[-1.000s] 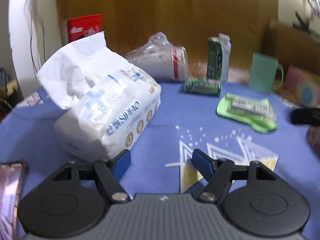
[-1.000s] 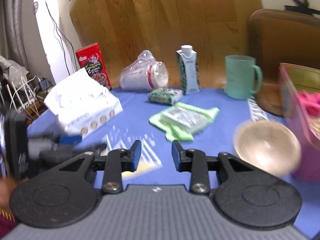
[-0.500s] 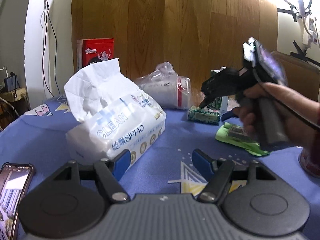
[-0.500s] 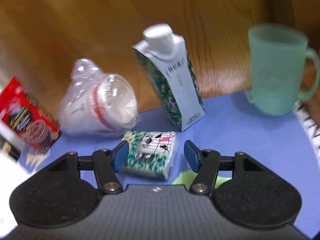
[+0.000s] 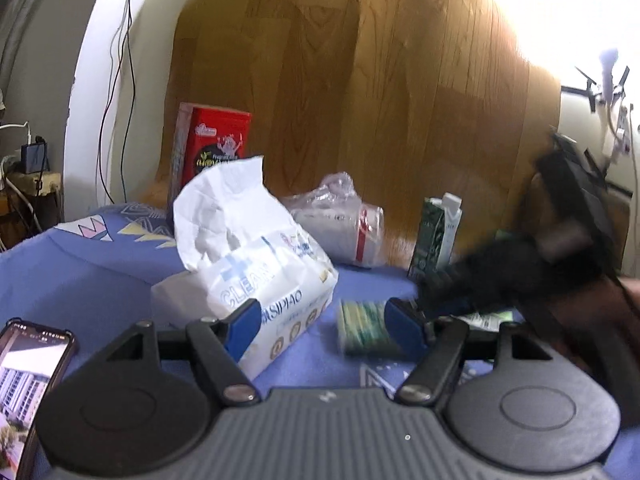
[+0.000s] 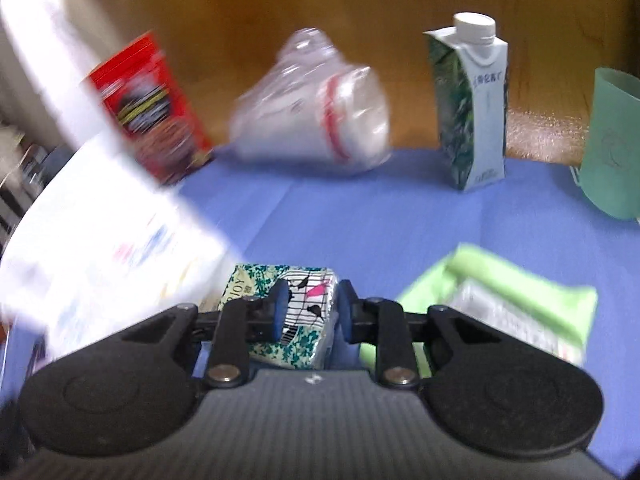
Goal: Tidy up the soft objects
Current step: 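Grasp the patterned packet with the right gripper and lift it, then carry the patterned packet into the pink tin and open the right gripper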
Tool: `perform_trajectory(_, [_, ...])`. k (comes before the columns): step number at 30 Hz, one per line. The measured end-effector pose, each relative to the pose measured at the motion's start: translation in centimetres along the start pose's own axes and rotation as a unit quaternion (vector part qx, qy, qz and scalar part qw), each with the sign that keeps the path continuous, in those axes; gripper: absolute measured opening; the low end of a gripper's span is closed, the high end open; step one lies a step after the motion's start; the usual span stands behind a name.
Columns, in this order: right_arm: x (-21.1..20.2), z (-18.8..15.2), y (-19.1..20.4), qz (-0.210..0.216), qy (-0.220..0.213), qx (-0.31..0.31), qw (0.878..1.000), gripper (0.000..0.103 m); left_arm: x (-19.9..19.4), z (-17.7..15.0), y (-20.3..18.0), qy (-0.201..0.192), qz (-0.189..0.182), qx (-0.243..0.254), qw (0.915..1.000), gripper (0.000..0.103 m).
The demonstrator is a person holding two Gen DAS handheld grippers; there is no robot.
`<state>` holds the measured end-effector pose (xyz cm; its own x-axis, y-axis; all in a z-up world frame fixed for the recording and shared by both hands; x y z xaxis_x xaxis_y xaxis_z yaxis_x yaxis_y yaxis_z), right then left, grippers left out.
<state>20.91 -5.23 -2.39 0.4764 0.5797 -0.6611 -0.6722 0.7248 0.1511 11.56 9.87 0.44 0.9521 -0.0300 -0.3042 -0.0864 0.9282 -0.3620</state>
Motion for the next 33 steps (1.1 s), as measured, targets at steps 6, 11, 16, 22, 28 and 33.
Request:
perform_trajectory(6, [-6.5,-6.0,0.1,0.032,-0.004,-0.022,0.999,0.028,-2.0,2.5,2.4,-0.065,0.022,-0.043,0.9967,0.086])
perform_trajectory(11, [-12.3,-11.5,0.8,0.033,-0.028,-0.018,0.999,0.028,0.2,5.5,7.1,-0.057,0.112,-0.095,0.9876,0.096])
perform_trajectory(16, [-13.8,-13.5,0.3,0.026,-0.053,0.027,0.998,0.028,4.5,4.4,7.6,0.056,0.075,-0.134,0.9866,0.097])
perform_trajectory(22, [-15.0,-14.2,-0.7,0.017,-0.073,0.051,0.996,0.027,4.7,2.6,3.4,0.082,0.050,-0.093,0.9910,0.097])
perform_trajectory(28, [-16.6,-15.1,-2.4,0.016,-0.084,0.067,0.994,0.027,1.3,1.5,1.3,0.052,0.084,-0.081,0.9919,0.094])
perform_trajectory(33, [-19.5,-16.0,-2.5,0.032,-0.123,0.030,0.991,0.049,-4.4,0.5,-1.6,0.060,0.039,-0.055,0.9959,0.091])
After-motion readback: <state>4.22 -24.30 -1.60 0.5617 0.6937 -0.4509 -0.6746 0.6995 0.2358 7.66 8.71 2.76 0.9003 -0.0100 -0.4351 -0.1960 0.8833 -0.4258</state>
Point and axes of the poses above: each gripper's, at about its wrist camera, not at the fingertips, and x roughly the way its jaws point, y to its left, z to its top, the point moved 8 cm from there along x, roughly the way its jaws point, and after that the axes turned 13 degrees about -x, right-handed, at the moved point
